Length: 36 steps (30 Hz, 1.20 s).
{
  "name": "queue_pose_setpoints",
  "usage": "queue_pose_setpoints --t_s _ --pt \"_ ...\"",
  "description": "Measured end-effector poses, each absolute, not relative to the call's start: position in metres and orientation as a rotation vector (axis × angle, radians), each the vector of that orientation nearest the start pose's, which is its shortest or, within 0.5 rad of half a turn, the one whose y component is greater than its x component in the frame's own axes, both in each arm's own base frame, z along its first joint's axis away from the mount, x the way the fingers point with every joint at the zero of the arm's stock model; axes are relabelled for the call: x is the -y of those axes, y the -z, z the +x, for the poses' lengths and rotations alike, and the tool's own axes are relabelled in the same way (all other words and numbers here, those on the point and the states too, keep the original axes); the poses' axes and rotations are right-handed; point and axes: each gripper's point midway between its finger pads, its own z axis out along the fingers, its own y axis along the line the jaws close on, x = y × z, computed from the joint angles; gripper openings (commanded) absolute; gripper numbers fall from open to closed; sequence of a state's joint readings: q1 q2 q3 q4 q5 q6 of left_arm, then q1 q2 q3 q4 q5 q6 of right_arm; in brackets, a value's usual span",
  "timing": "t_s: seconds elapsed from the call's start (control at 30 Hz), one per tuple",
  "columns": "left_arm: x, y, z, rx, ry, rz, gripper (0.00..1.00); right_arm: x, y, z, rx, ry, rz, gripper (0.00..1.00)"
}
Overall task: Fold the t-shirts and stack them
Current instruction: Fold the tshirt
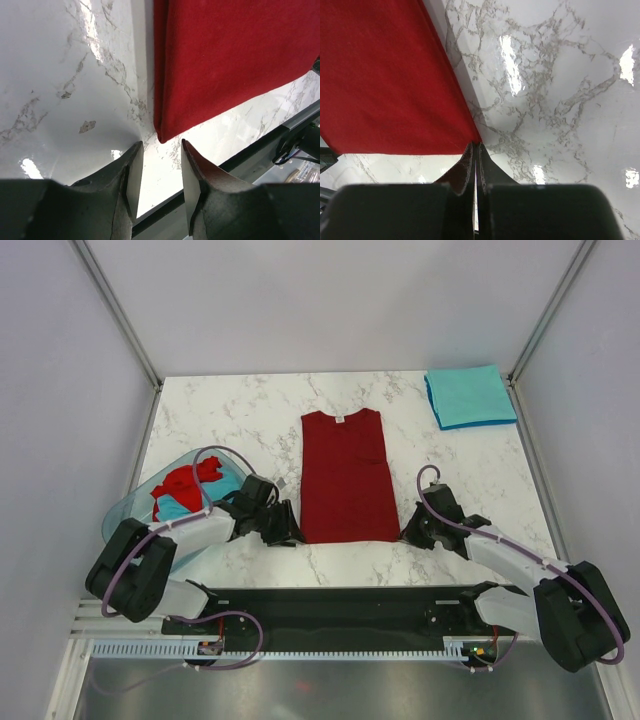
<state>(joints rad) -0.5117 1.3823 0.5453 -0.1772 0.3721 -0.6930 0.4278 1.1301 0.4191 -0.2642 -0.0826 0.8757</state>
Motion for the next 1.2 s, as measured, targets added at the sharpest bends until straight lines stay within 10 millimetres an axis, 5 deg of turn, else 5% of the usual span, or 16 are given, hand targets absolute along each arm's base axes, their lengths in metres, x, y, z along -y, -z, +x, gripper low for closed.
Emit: queue_pose_setpoints --t_s 0.27,0.3,0.37,0.43,0.87,1.2 --pt "0.214 -0.020 0.196 -2.772 0.890 -0.099 0.44 -0.145 -0.019 0.206 -2.596 -0.584 0.556 0.00" --pt "0.215 -0.020 0.196 -2.772 0.896 -0.098 0.24 -0.145 -0.019 0.206 -2.596 -0.584 0.556 0.00" --pt "0.217 -0.019 0.197 -2.773 0.904 -0.104 0.07 -0.145 -0.019 0.206 -2.595 -0.584 0.556 0.00" --pt "0.216 -0.017 0.196 -2.781 0.899 -0.106 0.02 -0.145 -0.019 0.206 -2.594 -0.585 0.555 0.00" --pt "0.214 -0.023 0.192 -2.752 0.918 -0.095 0.02 -0.144 -0.034 0.202 -2.555 -0.617 0.531 0.00" --pt "0.224 -0.042 0.165 -2.713 0.974 0.003 0.02 -0.137 -0.039 0.178 -2.565 -0.630 0.506 0.00"
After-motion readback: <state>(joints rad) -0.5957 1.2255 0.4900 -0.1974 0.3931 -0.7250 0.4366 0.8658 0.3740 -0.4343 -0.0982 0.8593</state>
